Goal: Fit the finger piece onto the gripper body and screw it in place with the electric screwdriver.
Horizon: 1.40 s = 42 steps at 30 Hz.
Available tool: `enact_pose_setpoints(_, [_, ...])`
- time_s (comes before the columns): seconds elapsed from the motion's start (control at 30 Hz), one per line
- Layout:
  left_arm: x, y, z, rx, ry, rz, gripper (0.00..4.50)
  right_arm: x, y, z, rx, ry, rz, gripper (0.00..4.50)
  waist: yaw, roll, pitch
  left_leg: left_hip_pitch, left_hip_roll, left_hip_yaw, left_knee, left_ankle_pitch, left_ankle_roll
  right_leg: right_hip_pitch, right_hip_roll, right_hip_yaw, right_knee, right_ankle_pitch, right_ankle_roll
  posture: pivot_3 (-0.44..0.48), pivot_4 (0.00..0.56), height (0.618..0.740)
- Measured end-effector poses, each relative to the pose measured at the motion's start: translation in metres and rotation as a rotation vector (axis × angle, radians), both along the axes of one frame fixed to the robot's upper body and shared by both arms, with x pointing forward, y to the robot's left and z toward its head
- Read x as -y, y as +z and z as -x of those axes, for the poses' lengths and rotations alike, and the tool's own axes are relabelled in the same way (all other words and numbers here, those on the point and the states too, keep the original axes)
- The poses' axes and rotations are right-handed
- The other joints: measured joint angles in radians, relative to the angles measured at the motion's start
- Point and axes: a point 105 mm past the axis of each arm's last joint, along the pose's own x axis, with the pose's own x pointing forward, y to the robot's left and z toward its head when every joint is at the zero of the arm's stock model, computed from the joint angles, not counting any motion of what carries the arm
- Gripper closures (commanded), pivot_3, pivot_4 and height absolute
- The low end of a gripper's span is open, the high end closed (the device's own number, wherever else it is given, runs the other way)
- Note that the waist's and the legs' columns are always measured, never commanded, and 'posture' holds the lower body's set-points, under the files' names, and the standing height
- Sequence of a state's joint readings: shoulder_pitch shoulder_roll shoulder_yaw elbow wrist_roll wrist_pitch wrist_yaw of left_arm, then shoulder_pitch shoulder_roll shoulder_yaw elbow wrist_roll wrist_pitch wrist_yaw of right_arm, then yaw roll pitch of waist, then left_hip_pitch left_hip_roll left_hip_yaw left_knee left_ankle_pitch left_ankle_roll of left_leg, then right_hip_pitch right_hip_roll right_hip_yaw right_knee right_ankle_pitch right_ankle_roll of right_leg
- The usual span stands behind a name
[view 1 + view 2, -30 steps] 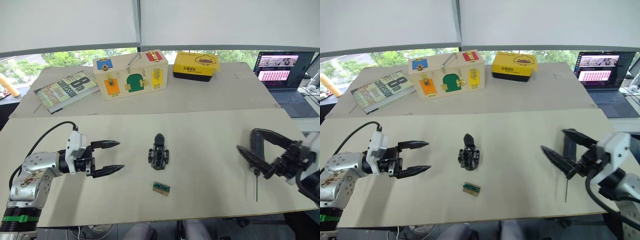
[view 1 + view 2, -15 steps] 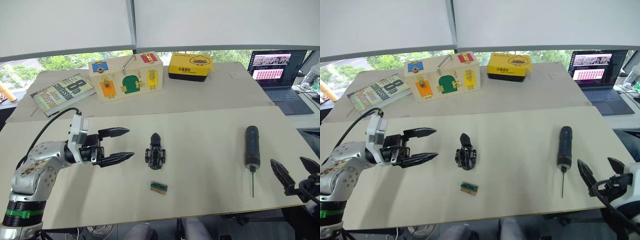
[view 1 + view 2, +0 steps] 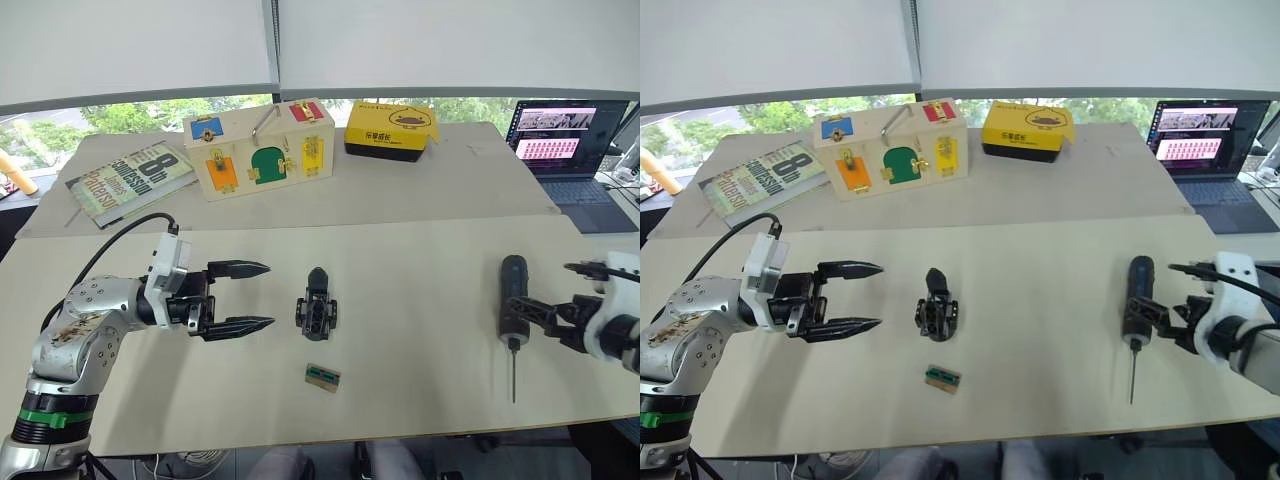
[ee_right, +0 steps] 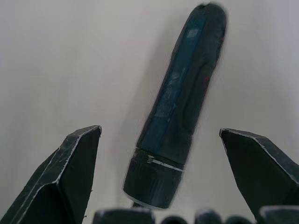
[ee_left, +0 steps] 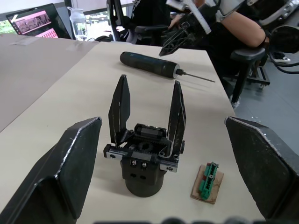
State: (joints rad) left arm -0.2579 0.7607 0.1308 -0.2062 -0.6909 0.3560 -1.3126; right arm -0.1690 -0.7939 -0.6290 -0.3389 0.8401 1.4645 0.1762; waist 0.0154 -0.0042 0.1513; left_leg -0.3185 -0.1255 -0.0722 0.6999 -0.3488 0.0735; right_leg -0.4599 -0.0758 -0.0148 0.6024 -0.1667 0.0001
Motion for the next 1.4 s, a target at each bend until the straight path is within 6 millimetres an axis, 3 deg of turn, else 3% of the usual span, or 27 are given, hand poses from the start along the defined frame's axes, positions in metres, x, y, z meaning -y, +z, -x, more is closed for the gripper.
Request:
enact_pose_setpoints(0.27, [-0.003,-0.011,0.011,-0.033,-0.003,-0.034,0.03,-0.007,-0.024,-0.013,-0.084,-0.029,0.041,0.00,-0.004,0.000,0.000,0.000,0.000,0.000,0.000,0.000,0.000,0.000,0.000,-0.001,0.000,0.000,0.000,0.000,0.150,0.740])
enact_pose_setpoints(0.37, [-0.003,-0.011,0.012,-0.027,-0.005,-0.038,0.00,-0.007,-0.035,-0.014,-0.126,-0.039,0.024,0.88,-0.002,0.000,0.000,0.000,0.000,0.000,0.000,0.000,0.000,0.000,0.000,-0.001,0.000,0.001,-0.001,0.000,0.150,0.740])
enact_pose_setpoints(0.53, [-0.003,-0.012,0.013,-0.029,-0.003,-0.041,0.00,-0.007,-0.034,-0.019,-0.121,-0.027,-0.004,2.49,-0.004,0.000,0.000,0.000,0.000,0.000,0.000,0.000,0.000,0.000,0.001,-0.001,0.000,0.001,0.000,0.000,0.150,0.740])
enact_pose_setpoints(0.67, [-0.004,-0.014,0.016,-0.034,-0.001,-0.042,0.00,-0.016,-0.029,-0.028,-0.044,0.047,-0.008,2.55,-0.010,0.001,0.000,0.000,0.000,0.001,0.000,0.000,0.000,-0.001,0.001,-0.001,0.000,0.001,0.000,0.000,0.150,0.740])
enact_pose_setpoints(0.77, [-0.006,-0.015,0.017,-0.025,0.000,-0.041,0.00,-0.032,-0.010,-0.033,0.042,0.153,0.004,2.55,-0.013,0.004,0.002,0.000,0.000,0.001,0.000,0.000,0.000,-0.002,0.001,-0.001,0.000,0.001,0.000,0.000,0.150,0.740])
enact_pose_setpoints(0.87, [-0.008,-0.019,0.022,-0.004,-0.014,-0.065,0.00,-0.067,0.014,-0.033,0.103,0.361,0.083,2.55,-0.019,0.005,0.002,0.000,0.001,0.001,0.000,0.000,0.000,-0.002,0.001,-0.001,0.000,0.001,-0.001,0.000,0.150,0.740])
enact_pose_setpoints(0.93, [-0.009,-0.022,0.025,0.001,-0.023,-0.071,0.00,-0.090,0.017,-0.024,0.097,0.504,0.152,2.55,-0.018,0.004,0.002,0.000,0.001,0.000,-0.001,0.000,0.000,-0.002,0.001,-0.002,0.000,0.001,-0.001,0.000,0.150,0.740])
enact_pose_setpoints(1.1, [-0.017,-0.035,0.028,-0.014,0.005,-0.099,0.00,-0.122,-0.021,0.005,-0.050,0.696,0.170,2.55,-0.002,0.004,0.002,-0.002,-0.001,0.000,0.000,0.000,0.000,-0.001,0.000,-0.003,-0.004,0.002,0.001,0.000,0.150,0.740])
enact_pose_setpoints(1.2, [-0.020,-0.039,0.029,-0.024,0.021,-0.099,0.00,-0.124,-0.034,0.010,-0.091,0.733,0.197,2.55,-0.002,0.004,0.002,-0.003,-0.002,0.000,0.001,0.000,0.000,-0.001,0.000,-0.003,-0.007,0.004,0.003,0.000,0.150,0.740])
enact_pose_setpoints(1.4, [-0.023,-0.045,0.032,-0.052,0.038,-0.099,0.00,-0.118,-0.041,0.004,-0.045,0.818,0.297,2.55,-0.005,0.004,0.002,-0.001,0.000,0.000,0.000,-0.003,-0.006,-0.001,0.000,-0.009,-0.007,0.004,0.002,0.000,0.150,0.740])
